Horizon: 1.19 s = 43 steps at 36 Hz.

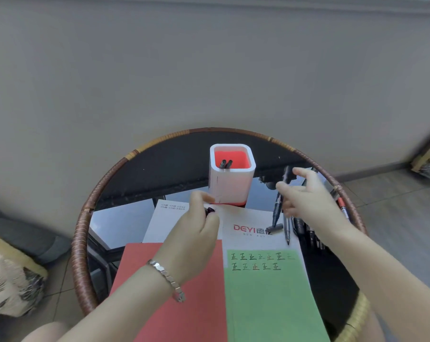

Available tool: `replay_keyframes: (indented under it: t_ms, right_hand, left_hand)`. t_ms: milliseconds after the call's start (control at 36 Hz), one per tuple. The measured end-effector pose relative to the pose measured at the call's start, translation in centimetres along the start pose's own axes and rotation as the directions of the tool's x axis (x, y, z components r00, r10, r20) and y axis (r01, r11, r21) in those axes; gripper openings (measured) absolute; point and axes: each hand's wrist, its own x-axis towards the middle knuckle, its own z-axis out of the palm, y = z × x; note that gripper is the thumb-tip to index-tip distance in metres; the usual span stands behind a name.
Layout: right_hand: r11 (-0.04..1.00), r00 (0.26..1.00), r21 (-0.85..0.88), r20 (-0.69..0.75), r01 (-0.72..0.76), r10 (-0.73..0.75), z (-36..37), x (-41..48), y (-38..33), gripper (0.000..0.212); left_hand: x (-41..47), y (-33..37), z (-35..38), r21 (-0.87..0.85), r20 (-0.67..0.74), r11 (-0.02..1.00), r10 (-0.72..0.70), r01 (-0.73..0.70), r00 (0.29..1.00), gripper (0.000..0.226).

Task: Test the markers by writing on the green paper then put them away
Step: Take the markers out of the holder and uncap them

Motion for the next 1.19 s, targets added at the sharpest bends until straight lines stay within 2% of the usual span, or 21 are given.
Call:
replay_keyframes:
  t_ms: [56,139,306,389,472,694,806,944,1056,1139,1194]
  right_hand:
    - [0.966,0.996,-0.257,0.07,-0.04,0.06,0.4,0.7,0.8,0.039]
    - [0.852,0.989,-0.521,0.143,0.043,0.037,1.8,1.5,2.0,0.012]
    - [0.669,0.978,-0.719,0.196,0.189,-0.066,3.0,2.6,3.2,0.014]
    - [0.651,0.98,-0.733,0.168,0.197,-0.107,2.6,3.0,3.7,0.017]
    - [0.643,0.981,-0.741,0.147,0.195,-0.127,1.9,3.2,3.9,0.02]
    - [0.686,0.984,-0.706,0.14,0.178,-0.111,0.3,3.2,4.5,0.023]
    - [0.723,0.975,-0.654,0.131,0.223,-0.182,-0.1,3.0,3.8,0.024]
    - [0.732,0.891,-0.537,0.09,0.42,-0.445,0.2,2.5,0.7,0.017]
    - [0.666,0.801,-0.475,0.163,0.576,-0.576,1.7,2.3,-2.5,0.019]
    - [0.656,0.805,-0.486,0.205,0.577,-0.557,3.1,2.7,-3.8,0.035]
    - [0.658,0.813,-0.492,0.219,0.57,-0.54,3.9,3.0,-4.2,0.037]
  left_hand:
    - [0.0,-0.5,0.0,0.028,-0.018,0.999,-0.021,0.021,1.0,0.017]
    - [-0.1,-0.9,0.4,0.091,-0.022,0.996,0.007,-0.005,1.0,0.017]
    - [0.1,-1.1,0.9,0.059,-0.02,0.998,-0.013,0.014,1.0,0.01]
    - [0.6,-1.2,1.8,0.13,-0.06,0.991,0.032,-0.024,0.998,0.003]
    - [1.6,-1.3,3.2,0.221,-0.072,0.973,0.085,-0.067,0.994,0.008]
    - [4.7,-0.2,8.0,0.468,0.075,0.882,0.018,-0.051,0.997,0.021]
    - [5.4,0.1,9.0,0.451,0.138,0.889,0.021,-0.082,0.99,0.022]
    - [4.9,-0.2,7.8,0.384,0.182,0.917,0.042,-0.11,0.982,0.032]
    - [3.5,-0.9,5.1,0.377,0.109,0.912,0.129,-0.161,0.986,0.027]
    - [2.4,-1.4,2.8,0.362,0.019,0.914,0.192,-0.185,0.981,0.021]
    - [1.9,-1.6,1.5,0.335,-0.048,0.924,0.214,-0.186,0.976,0.019]
